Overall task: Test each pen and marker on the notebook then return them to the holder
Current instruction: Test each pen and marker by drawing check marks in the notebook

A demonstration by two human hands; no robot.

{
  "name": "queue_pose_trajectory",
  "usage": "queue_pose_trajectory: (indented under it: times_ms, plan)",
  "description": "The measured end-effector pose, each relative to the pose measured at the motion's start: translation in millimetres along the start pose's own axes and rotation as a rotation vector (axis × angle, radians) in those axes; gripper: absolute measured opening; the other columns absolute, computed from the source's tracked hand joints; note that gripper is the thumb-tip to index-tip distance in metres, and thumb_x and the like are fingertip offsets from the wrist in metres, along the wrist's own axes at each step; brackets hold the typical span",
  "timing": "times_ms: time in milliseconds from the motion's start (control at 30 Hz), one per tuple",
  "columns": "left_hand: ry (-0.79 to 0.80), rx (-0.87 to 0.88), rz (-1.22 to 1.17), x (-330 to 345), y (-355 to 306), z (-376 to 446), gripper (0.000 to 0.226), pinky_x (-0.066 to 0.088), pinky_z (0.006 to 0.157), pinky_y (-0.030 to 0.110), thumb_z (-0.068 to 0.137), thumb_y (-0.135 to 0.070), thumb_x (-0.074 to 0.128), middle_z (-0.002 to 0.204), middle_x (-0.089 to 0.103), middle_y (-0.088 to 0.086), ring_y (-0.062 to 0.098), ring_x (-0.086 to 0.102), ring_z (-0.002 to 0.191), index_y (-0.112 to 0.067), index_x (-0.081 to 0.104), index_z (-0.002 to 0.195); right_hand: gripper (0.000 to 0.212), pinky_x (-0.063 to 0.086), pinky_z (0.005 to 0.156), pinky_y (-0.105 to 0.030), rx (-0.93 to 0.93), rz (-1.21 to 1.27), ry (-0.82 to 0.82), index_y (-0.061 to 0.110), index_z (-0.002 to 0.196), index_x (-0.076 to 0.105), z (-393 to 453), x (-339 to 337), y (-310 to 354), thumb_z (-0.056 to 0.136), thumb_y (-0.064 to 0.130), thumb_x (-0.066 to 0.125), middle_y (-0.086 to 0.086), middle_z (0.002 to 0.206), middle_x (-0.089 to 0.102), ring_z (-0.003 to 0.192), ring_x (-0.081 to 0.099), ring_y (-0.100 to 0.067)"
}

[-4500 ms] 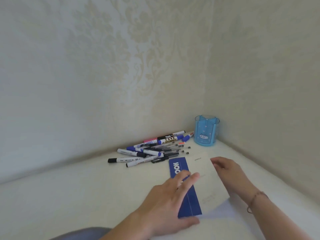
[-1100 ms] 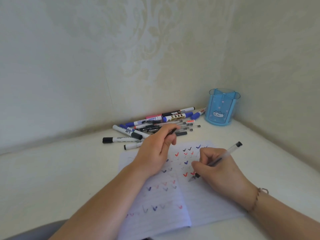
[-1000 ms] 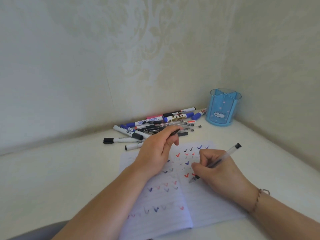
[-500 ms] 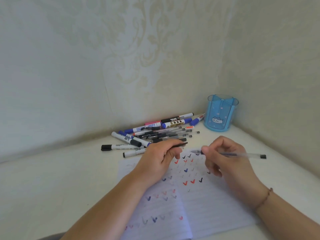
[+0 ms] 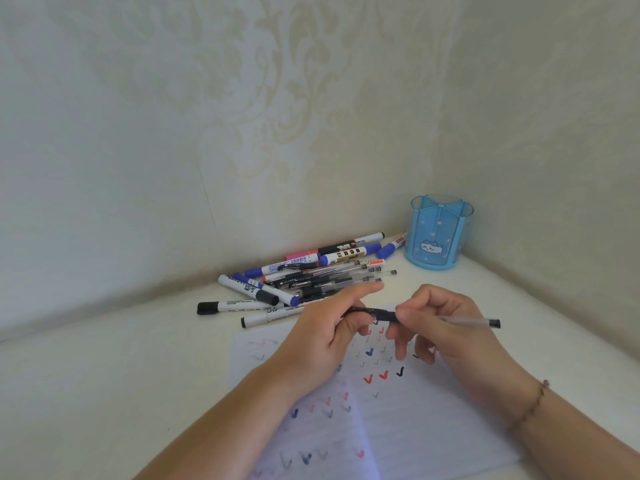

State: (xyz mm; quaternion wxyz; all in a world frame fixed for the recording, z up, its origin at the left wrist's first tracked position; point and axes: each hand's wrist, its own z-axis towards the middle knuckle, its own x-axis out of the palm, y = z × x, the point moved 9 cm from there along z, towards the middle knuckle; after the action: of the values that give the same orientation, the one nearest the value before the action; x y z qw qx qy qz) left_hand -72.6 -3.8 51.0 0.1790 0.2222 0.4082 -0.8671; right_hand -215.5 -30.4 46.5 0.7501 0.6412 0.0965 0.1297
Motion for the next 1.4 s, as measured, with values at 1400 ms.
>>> queue_pose_trajectory:
  times_ms: [1400]
  plan:
    - [-0.154, 0.334, 0.629, -12, -14, 4, 0.027, 0.040, 0.085, 0.033, 0.100, -0.033, 0.046, 0.096, 0.066, -0.004, 0.019, 0.054, 0.093, -0.014, 0.065, 0.103, 0.048, 0.041, 0.066, -0.019, -0.309, -0.736, 0.121, 0.057, 0.118, 0.050, -3, 9, 9, 0.073, 0.072, 0.057, 0.024, 0.091, 0.064, 0.084, 0.057, -0.009]
